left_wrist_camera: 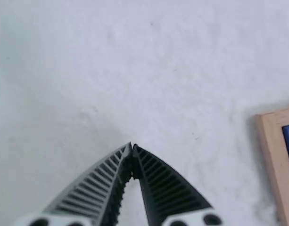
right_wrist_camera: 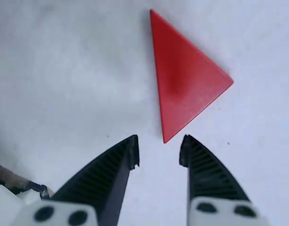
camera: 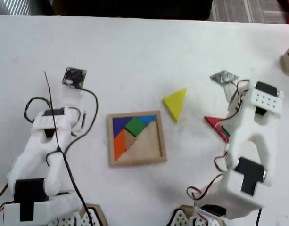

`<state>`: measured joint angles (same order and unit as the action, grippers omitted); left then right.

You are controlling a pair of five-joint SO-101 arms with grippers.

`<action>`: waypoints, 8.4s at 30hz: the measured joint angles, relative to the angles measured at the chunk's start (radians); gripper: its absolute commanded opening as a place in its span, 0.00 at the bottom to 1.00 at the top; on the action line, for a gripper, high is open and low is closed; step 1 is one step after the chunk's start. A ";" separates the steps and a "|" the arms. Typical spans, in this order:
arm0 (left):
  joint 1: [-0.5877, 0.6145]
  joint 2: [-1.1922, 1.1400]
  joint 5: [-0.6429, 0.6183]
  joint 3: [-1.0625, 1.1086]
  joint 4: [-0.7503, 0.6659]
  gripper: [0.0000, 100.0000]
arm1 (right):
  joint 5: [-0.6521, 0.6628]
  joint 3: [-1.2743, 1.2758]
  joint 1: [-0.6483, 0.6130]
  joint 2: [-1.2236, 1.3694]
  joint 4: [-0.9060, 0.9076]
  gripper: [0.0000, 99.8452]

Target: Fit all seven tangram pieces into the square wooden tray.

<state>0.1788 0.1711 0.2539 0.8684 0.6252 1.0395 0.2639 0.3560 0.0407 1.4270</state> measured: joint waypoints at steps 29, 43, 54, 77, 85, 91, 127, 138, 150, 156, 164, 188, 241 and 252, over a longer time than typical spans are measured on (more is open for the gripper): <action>0.000 0.000 0.000 0.000 0.000 0.03 | 0.005 0.368 -0.060 -0.077 -0.496 0.29; 0.000 0.000 0.000 0.000 0.000 0.03 | 0.011 0.087 -0.060 0.212 -0.413 0.31; 0.000 0.000 0.000 0.000 0.000 0.03 | 0.014 0.048 -0.058 0.252 -0.388 0.19; 0.000 0.000 0.000 0.000 0.000 0.03 | -0.203 0.041 -0.044 0.132 -0.308 0.38; 0.000 0.000 0.000 0.000 0.000 0.03 | -0.265 0.041 -0.041 0.167 -0.304 0.37; 0.000 0.000 0.000 0.000 0.000 0.03 | -0.445 0.041 -0.041 0.195 -0.304 0.37; 0.000 0.000 0.002 0.000 0.000 0.02 | -0.563 0.043 -0.054 0.235 -0.368 0.13; 0.000 0.000 0.002 0.000 0.000 0.02 | -0.597 0.031 -0.052 0.233 -0.367 0.12; 0.000 0.000 0.002 0.000 0.000 0.02 | -0.597 -0.109 -0.057 0.235 -0.161 0.12; 0.000 0.000 0.002 0.000 0.000 0.02 | -0.597 -0.121 -0.054 0.235 -0.130 0.13; 0.000 0.000 0.002 0.000 0.000 0.02 | -0.640 -0.094 -0.029 0.169 -0.112 0.31; 0.000 0.000 0.002 0.000 0.000 0.02 | -0.723 0.259 -0.114 0.020 -0.419 0.31; 0.000 0.000 0.002 0.000 0.000 0.02 | -0.816 -0.250 -0.087 0.443 -0.074 0.24; 0.000 0.000 0.002 0.000 0.000 0.02 | -0.815 -0.250 -0.086 0.431 -0.057 0.24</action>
<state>0.1788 0.1711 0.2555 0.8684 0.6252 0.2248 0.0138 0.2700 0.4718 1.3702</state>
